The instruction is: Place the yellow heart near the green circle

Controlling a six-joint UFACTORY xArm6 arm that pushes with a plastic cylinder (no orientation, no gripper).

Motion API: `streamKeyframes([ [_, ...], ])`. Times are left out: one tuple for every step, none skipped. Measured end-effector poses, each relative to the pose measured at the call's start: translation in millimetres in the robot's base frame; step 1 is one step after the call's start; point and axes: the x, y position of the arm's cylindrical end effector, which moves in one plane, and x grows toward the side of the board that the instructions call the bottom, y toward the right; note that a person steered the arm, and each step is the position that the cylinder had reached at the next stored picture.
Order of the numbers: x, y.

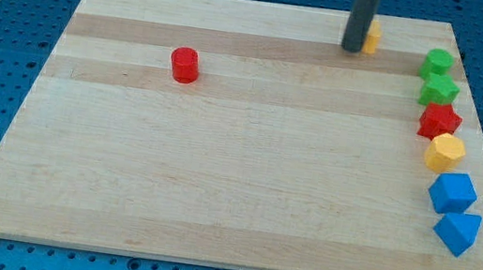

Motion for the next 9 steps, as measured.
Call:
streamKeyframes([
  [-2.3, -7.1],
  [-20.6, -38.9],
  [-37.2, -47.2],
  [-37.2, -34.0],
  [-35.7, -12.3],
  [-34.1, 11.8],
  [-31.4, 31.4],
  [-31.2, 38.7],
  [-29.7, 51.1],
])
